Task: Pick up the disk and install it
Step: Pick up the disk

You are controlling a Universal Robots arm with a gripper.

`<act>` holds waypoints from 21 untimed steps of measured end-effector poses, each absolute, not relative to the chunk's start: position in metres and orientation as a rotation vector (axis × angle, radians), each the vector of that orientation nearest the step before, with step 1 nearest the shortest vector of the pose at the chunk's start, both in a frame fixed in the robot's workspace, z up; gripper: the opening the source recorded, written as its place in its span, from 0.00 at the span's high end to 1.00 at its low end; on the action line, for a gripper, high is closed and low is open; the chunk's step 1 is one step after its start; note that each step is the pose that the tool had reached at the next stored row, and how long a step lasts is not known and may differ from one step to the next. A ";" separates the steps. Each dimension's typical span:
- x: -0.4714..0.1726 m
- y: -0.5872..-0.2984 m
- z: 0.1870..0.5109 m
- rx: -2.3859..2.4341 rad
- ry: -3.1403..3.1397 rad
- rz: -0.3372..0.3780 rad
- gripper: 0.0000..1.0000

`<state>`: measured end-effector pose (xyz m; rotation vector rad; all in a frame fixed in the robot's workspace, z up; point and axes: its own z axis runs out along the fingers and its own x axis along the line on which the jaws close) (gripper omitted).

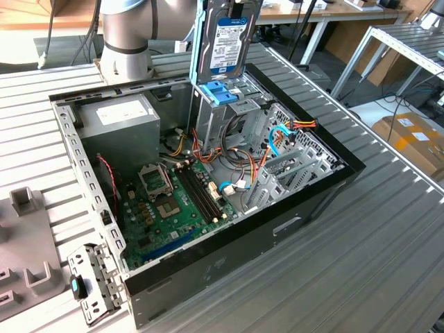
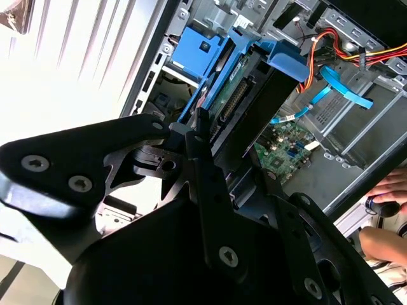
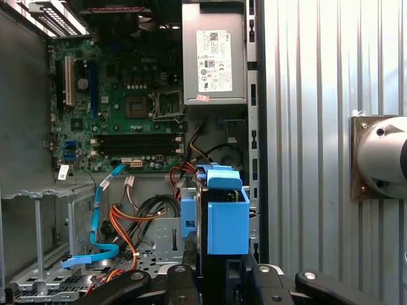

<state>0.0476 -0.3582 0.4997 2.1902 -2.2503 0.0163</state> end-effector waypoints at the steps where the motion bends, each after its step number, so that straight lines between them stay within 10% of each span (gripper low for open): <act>1: 0.048 -0.358 0.500 2.190 -2.250 0.016 0.65; 21: 0.059 -0.363 0.500 2.190 -2.250 0.016 0.65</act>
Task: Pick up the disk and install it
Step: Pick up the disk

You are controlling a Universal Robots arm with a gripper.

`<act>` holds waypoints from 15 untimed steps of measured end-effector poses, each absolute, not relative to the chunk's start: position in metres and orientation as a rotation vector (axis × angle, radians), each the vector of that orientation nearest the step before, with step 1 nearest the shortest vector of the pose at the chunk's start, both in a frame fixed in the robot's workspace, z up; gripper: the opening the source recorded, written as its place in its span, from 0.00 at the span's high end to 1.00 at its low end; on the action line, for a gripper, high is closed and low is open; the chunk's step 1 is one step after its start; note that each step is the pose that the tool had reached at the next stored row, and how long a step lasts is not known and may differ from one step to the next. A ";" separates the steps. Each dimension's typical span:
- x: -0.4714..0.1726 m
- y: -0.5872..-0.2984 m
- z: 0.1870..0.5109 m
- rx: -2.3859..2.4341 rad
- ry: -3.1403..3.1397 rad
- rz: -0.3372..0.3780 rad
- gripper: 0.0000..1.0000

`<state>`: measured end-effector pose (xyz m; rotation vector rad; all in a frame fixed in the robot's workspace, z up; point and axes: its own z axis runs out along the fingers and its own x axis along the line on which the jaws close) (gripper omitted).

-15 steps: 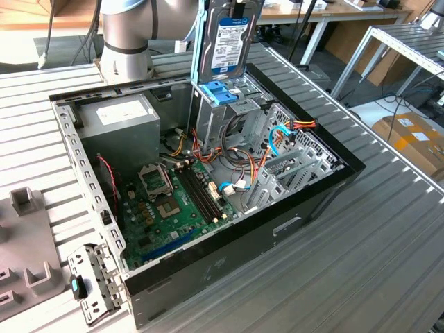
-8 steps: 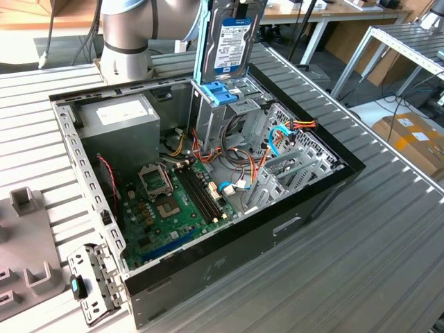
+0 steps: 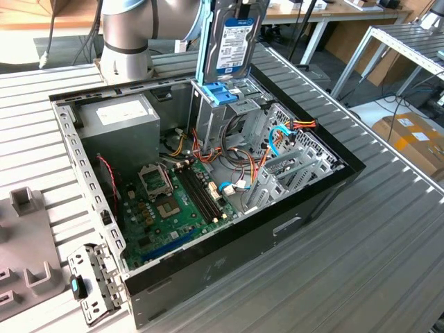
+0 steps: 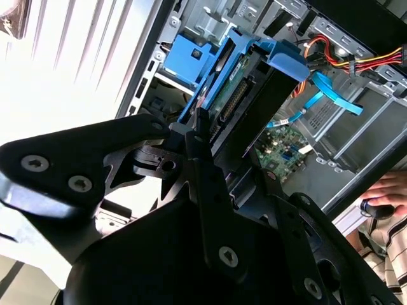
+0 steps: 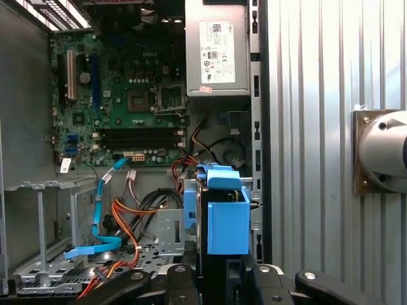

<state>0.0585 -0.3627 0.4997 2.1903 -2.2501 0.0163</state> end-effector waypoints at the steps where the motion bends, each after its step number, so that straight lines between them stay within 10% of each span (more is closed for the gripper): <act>1: 0.059 -0.363 0.500 2.190 -2.250 0.016 0.65; 15: 0.059 -0.373 0.500 2.190 -2.250 0.016 0.65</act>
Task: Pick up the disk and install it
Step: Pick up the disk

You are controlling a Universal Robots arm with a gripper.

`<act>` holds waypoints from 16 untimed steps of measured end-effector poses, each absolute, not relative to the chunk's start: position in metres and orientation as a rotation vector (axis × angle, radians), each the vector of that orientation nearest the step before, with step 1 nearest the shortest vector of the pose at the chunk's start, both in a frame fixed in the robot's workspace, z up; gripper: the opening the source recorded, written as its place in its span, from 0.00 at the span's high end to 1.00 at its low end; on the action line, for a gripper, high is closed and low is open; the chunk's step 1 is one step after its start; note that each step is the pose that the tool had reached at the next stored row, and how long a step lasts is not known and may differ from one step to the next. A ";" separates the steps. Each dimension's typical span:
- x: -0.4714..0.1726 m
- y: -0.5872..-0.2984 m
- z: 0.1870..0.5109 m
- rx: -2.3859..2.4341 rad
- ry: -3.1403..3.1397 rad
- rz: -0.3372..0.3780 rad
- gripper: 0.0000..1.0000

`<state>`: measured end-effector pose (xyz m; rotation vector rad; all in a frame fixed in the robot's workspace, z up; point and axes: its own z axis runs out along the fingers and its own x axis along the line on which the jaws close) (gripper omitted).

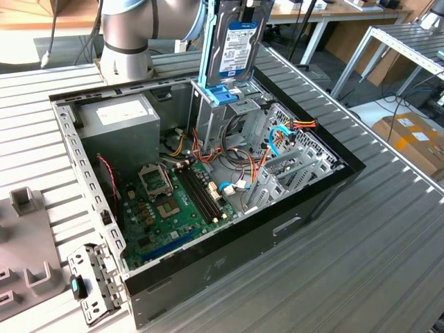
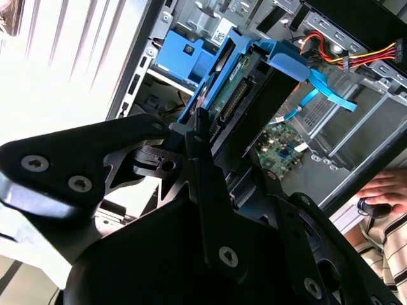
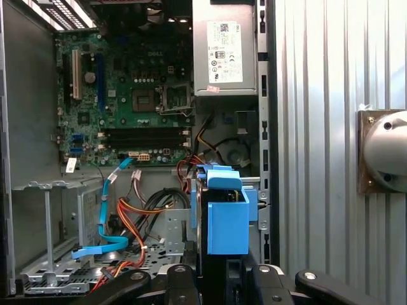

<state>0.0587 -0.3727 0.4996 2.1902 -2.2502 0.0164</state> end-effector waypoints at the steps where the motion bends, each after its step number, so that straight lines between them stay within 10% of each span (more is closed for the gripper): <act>1: 0.059 -0.374 0.500 2.190 -2.250 0.016 0.65; 16: 0.059 -0.394 0.500 2.190 -2.250 0.016 0.65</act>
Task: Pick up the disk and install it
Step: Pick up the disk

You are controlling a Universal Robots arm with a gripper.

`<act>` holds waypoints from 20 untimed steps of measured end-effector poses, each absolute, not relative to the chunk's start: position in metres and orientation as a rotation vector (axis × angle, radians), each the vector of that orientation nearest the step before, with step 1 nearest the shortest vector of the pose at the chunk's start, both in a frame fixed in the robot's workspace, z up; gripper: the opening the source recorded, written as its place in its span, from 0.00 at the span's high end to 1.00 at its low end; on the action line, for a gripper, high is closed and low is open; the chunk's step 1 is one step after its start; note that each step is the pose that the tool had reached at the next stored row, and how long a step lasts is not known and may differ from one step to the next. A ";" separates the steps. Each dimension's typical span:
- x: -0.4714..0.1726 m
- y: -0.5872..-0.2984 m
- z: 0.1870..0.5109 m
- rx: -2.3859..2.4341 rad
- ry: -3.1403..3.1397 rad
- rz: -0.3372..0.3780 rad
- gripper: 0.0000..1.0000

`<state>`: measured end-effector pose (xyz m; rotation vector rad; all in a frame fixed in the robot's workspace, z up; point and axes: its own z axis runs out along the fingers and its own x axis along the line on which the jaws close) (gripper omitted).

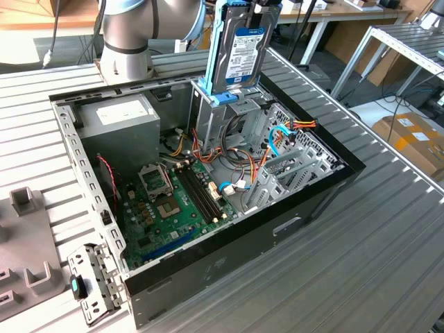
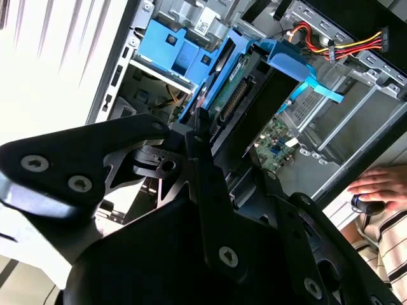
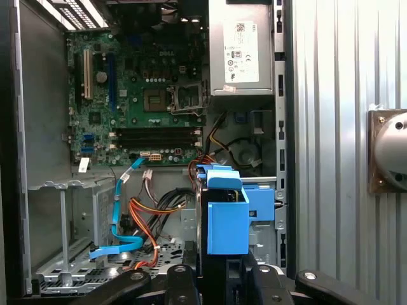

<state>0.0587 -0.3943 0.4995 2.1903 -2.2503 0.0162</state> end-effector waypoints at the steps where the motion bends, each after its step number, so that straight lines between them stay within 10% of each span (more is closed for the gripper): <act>1: 0.059 -0.396 0.500 2.190 -2.250 0.016 0.65; 20: 0.059 -0.459 0.499 2.189 -2.252 0.016 0.65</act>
